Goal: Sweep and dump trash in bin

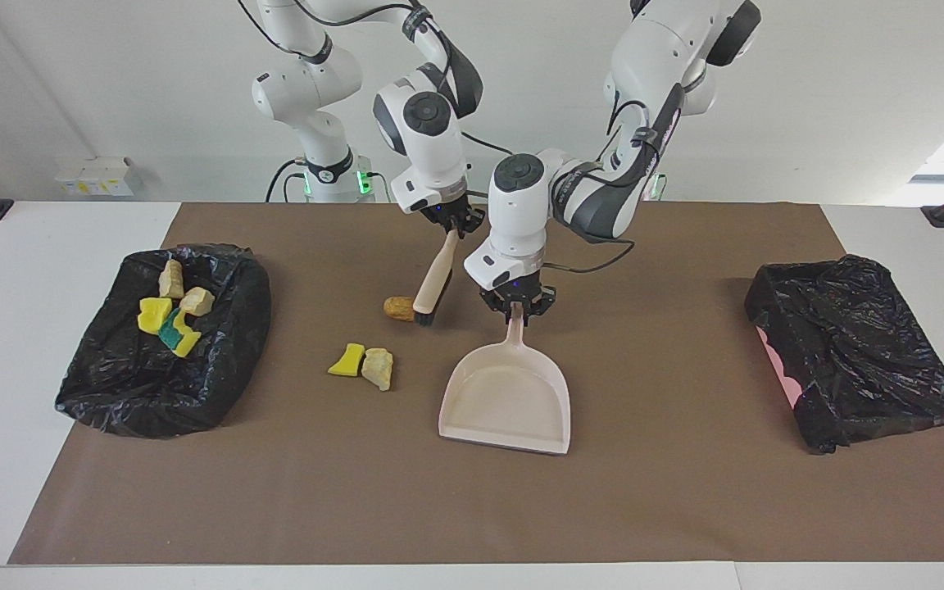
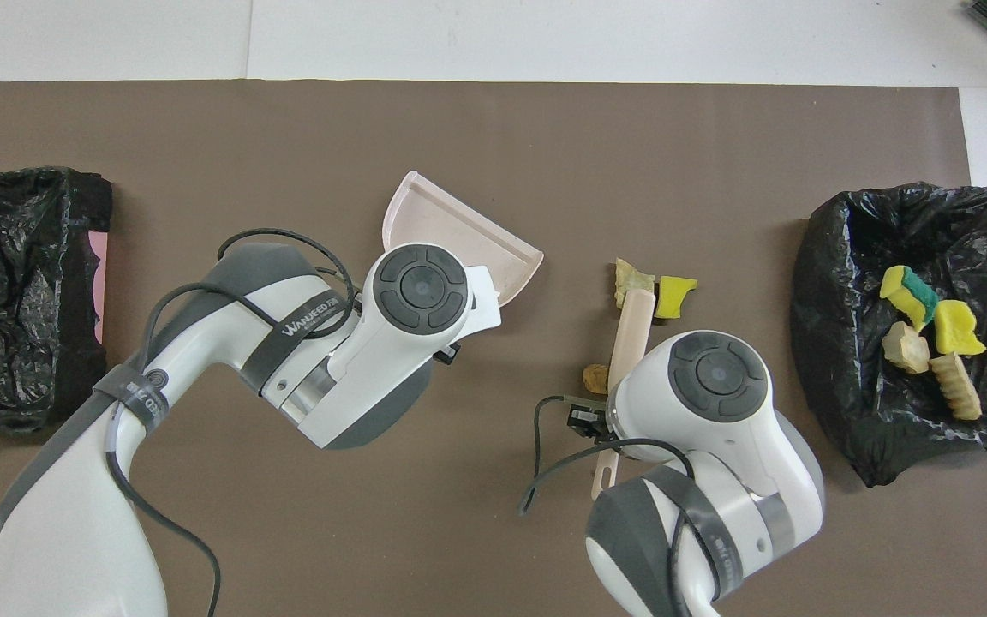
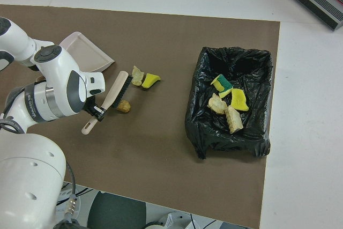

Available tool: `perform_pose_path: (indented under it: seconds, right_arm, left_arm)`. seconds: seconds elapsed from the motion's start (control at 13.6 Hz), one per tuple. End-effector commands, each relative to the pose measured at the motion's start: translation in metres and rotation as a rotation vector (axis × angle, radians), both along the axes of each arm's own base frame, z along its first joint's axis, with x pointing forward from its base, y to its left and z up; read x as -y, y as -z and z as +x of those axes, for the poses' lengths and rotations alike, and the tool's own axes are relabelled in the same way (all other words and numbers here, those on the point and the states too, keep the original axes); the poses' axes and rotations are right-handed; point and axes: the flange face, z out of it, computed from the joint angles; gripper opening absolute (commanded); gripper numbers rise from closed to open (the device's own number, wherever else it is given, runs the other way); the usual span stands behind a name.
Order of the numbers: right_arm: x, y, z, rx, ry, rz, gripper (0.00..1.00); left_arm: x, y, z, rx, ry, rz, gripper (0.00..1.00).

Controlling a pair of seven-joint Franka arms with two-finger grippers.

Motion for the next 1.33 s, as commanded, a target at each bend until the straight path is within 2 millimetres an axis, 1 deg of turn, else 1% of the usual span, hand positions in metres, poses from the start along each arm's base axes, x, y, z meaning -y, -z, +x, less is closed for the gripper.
perform_pose_path:
  seconds: [0.0, 0.07, 0.22, 0.29, 0.37, 0.44, 0.66, 0.74, 0.88, 0.96, 1.03, 1.1, 1.18, 1.25]
  right_arm:
    - [0.039, 0.000, 0.024, 0.008, -0.112, -0.054, 0.00]
    - [0.062, 0.004, 0.034, 0.002, -0.136, -0.061, 0.00]
    - [0.099, 0.008, 0.048, 0.000, -0.209, -0.087, 0.00]
    - [0.128, 0.012, 0.055, -0.008, -0.241, -0.095, 0.00]
    - [0.153, 0.014, 0.061, -0.015, -0.278, -0.103, 0.00]
    - [0.160, 0.024, 0.063, -0.032, -0.303, -0.112, 0.00]
    - [0.149, 0.051, 0.066, -0.056, -0.339, -0.106, 0.00]
    - [0.133, 0.053, 0.064, -0.058, -0.364, -0.099, 0.00]
    - [0.108, 0.054, 0.063, -0.060, -0.401, -0.087, 0.00]
    - [0.085, 0.057, 0.065, -0.062, -0.424, -0.073, 0.00]
    - [0.062, 0.059, 0.066, -0.062, -0.430, -0.036, 0.00]
    - [0.043, 0.059, 0.068, -0.058, -0.436, -0.011, 0.00]
    - [0.025, 0.056, 0.069, -0.043, -0.454, 0.007, 0.00]
    - [0.011, 0.051, 0.069, -0.028, -0.464, 0.025, 0.00]
  left_arm:
    - [-0.030, -0.016, 0.002, -0.087, 0.182, 0.013, 0.00]
    - [-0.036, -0.019, 0.002, -0.115, 0.250, 0.023, 0.00]
    - [-0.043, -0.019, 0.001, -0.155, 0.382, 0.035, 0.00]
    - [-0.049, -0.017, 0.004, -0.177, 0.471, 0.035, 0.00]
    - [-0.055, -0.015, 0.005, -0.199, 0.547, 0.036, 0.00]
    - [-0.059, -0.012, 0.005, -0.213, 0.605, 0.038, 0.00]
    - [-0.069, 0.001, -0.009, -0.237, 0.789, 0.051, 0.00]
    - [-0.072, 0.007, -0.014, -0.225, 0.813, 0.052, 0.00]
    - [-0.073, 0.019, -0.035, -0.195, 0.851, 0.066, 0.00]
    - [-0.068, 0.024, -0.046, -0.161, 0.874, 0.066, 0.00]
    - [-0.066, 0.027, -0.048, -0.132, 0.876, 0.057, 0.00]
    - [-0.059, 0.035, -0.054, -0.134, 0.876, 0.051, 0.00]
    - [-0.058, 0.040, -0.057, -0.127, 0.830, 0.046, 0.00]
    - [-0.058, 0.040, -0.057, -0.118, 0.786, 0.043, 0.00]
